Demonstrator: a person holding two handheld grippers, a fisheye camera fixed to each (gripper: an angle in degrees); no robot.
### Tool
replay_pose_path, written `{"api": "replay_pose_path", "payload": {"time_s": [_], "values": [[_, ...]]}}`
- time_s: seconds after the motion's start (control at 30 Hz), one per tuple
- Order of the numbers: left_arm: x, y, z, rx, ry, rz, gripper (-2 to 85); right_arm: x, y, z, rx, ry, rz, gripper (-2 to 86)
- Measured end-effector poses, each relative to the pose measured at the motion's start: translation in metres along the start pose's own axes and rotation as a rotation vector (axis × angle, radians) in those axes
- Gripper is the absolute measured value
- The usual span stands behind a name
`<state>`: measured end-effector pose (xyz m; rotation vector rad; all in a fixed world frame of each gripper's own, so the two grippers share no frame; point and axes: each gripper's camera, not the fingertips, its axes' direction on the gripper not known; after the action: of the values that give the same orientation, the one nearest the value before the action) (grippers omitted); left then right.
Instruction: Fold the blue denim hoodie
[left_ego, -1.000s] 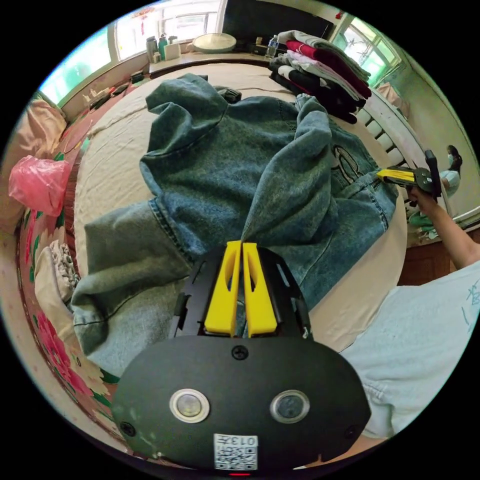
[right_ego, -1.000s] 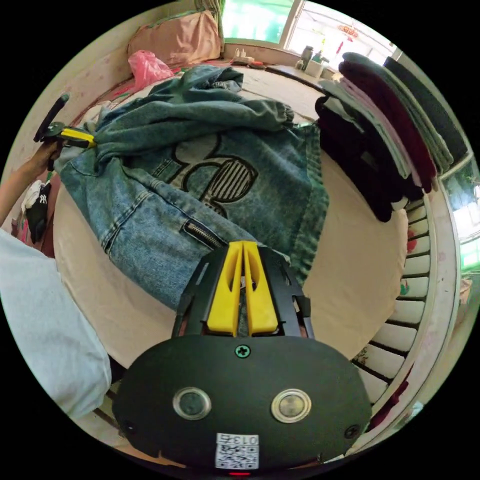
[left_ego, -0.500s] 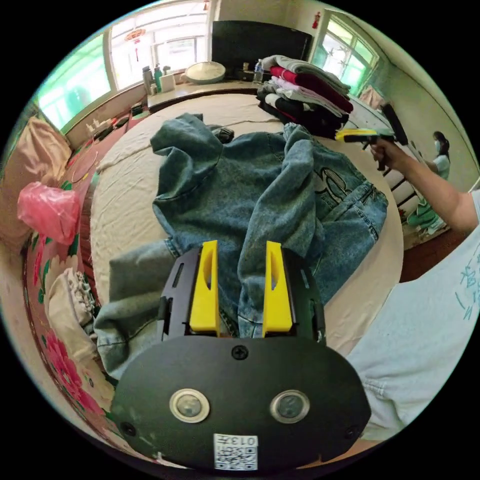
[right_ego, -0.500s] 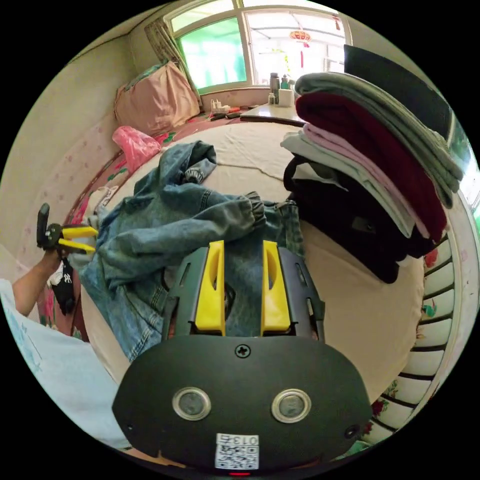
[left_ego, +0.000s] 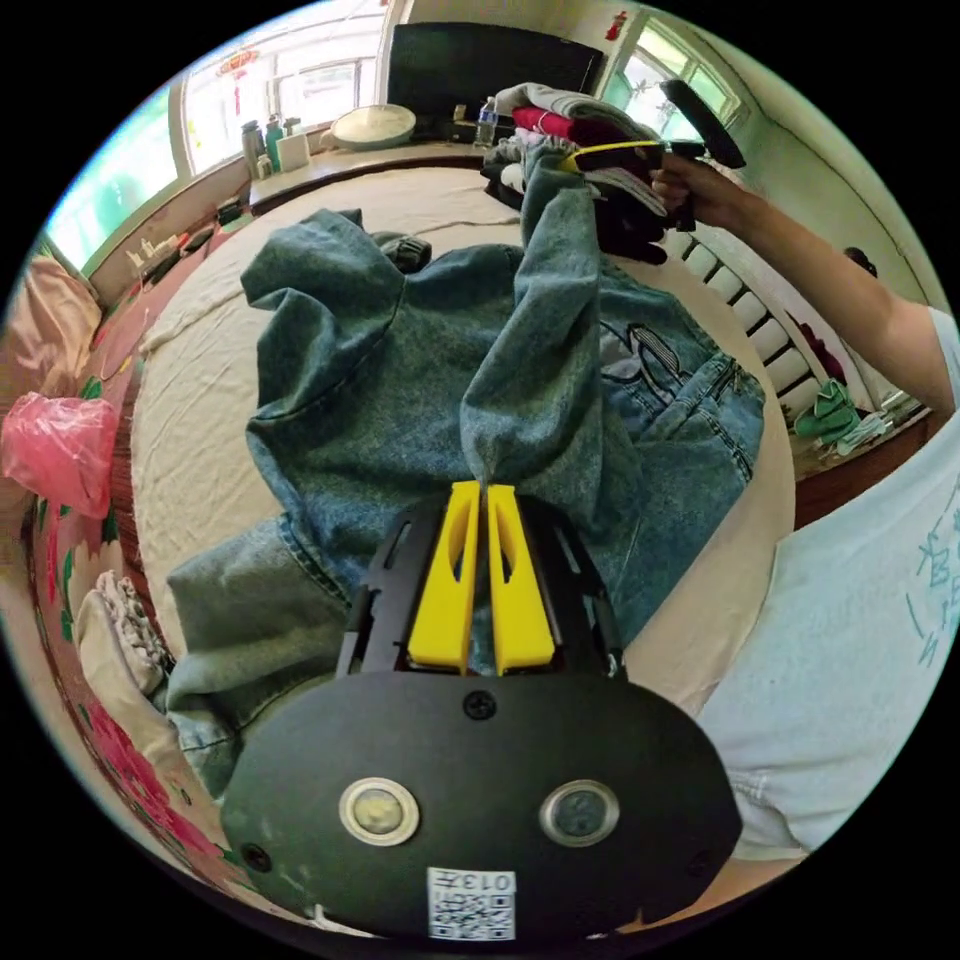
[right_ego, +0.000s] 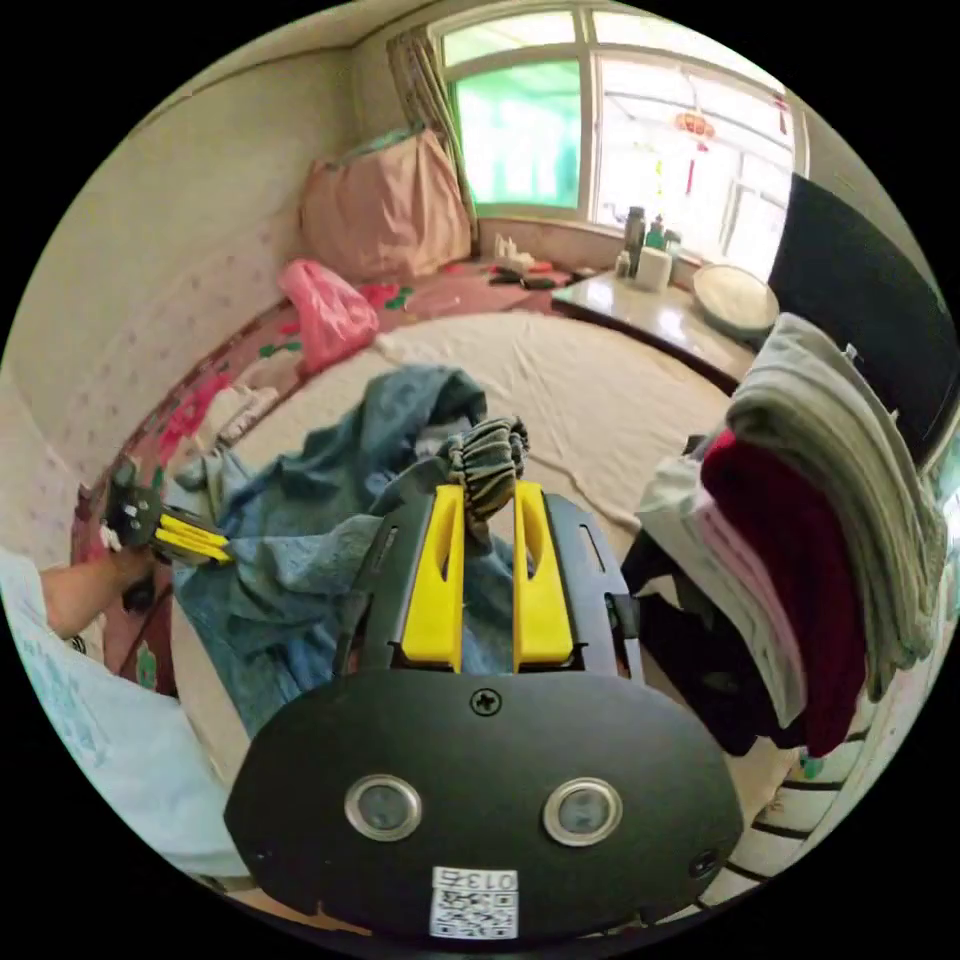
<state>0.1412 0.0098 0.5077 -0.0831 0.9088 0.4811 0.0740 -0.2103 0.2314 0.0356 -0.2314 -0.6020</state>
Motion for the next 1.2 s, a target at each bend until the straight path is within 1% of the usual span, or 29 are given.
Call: {"api": "replay_pose_path", "payload": {"time_s": [0.03, 0.07, 0.1, 0.13, 0.17, 0.2, 0.27, 0.33, 0.37, 0.43, 0.47, 0.53, 0.6, 0.7, 0.77, 0.8, 0.9, 0.97, 1.03, 1.1, 1.2], "values": [[0.003, 0.006, -0.002, 0.031, -0.038, 0.001, 1.0, 0.009, -0.004, -0.027, 0.085, -0.068, 0.062, 8.1], [0.005, 0.01, -0.002, 0.044, -0.06, 0.006, 1.0, 0.024, 0.0, -0.044, 0.131, -0.121, 0.15, 8.2], [0.008, 0.016, 0.003, 0.053, -0.101, 0.012, 1.2, 0.032, 0.003, -0.047, 0.129, -0.135, 0.204, 8.2], [0.008, 0.021, 0.015, 0.015, -0.122, 0.01, 1.4, 0.049, 0.016, -0.044, 0.1, -0.155, 0.317, 8.1], [0.007, 0.022, 0.022, -0.013, -0.118, 0.002, 1.5, 0.061, 0.032, -0.029, 0.032, -0.152, 0.401, 8.1], [0.005, 0.025, 0.037, -0.067, -0.085, -0.013, 1.8, 0.064, 0.041, -0.019, -0.014, -0.135, 0.421, 8.0], [0.006, 0.027, 0.044, -0.068, -0.062, -0.041, 2.3, 0.07, 0.08, 0.026, -0.191, -0.048, 0.483, 7.7], [0.024, 0.024, 0.043, -0.08, -0.145, 0.007, 3.3, 0.076, 0.108, 0.045, -0.244, -0.023, 0.532, 7.6], [0.031, 0.023, 0.043, -0.083, -0.177, 0.035, 3.6, 0.081, 0.122, 0.047, -0.224, -0.036, 0.565, 7.6], [0.06, 0.016, 0.048, -0.097, -0.314, 0.146, 5.2, 0.087, 0.133, 0.043, -0.182, -0.07, 0.595, 7.5], [0.066, 0.014, 0.051, -0.107, -0.35, 0.167, 5.5, 0.086, 0.135, 0.038, -0.167, -0.071, 0.585, 7.5], [0.086, 0.005, 0.068, -0.14, -0.484, 0.218, 6.2, 0.081, 0.133, 0.03, -0.152, -0.055, 0.534, 7.5], [0.096, -0.002, 0.084, -0.135, -0.535, 0.233, 5.9, 0.075, 0.13, 0.025, -0.154, -0.036, 0.495, 7.5], [0.107, -0.014, 0.126, -0.281, -0.572, 0.276, 2.9, 0.072, 0.131, 0.023, -0.171, -0.035, 0.48, 7.6], [0.117, -0.018, 0.14, -0.319, -0.603, 0.319, 1.3, 0.07, 0.132, 0.015, -0.159, -0.046, 0.468, 7.7], [0.123, -0.019, 0.147, -0.328, -0.665, 0.344, 0.7, 0.069, 0.132, 0.011, -0.147, -0.052, 0.463, 7.7], [0.138, -0.017, 0.161, -0.315, -0.775, 0.404, 0.0, 0.057, 0.132, -0.028, -0.022, -0.073, 0.423, 8.0], [0.142, -0.012, 0.173, -0.322, -0.804, 0.438, -0.2, 0.05, 0.144, -0.05, 0.051, -0.106, 0.413, 8.1], [0.149, -0.006, 0.189, -0.33, -0.861, 0.492, -0.3, 0.051, 0.158, -0.05, 0.03, -0.124, 0.439, 8.1], [0.153, -0.003, 0.195, -0.336, -0.895, 0.511, -0.4, 0.053, 0.174, -0.041, -0.02, -0.093, 0.46, 8.1], [0.145, -0.004, 0.189, -0.309, -0.845, 0.446, -0.5, 0.066, 0.196, -0.029, -0.067, -0.126, 0.532, 8.1]]}}
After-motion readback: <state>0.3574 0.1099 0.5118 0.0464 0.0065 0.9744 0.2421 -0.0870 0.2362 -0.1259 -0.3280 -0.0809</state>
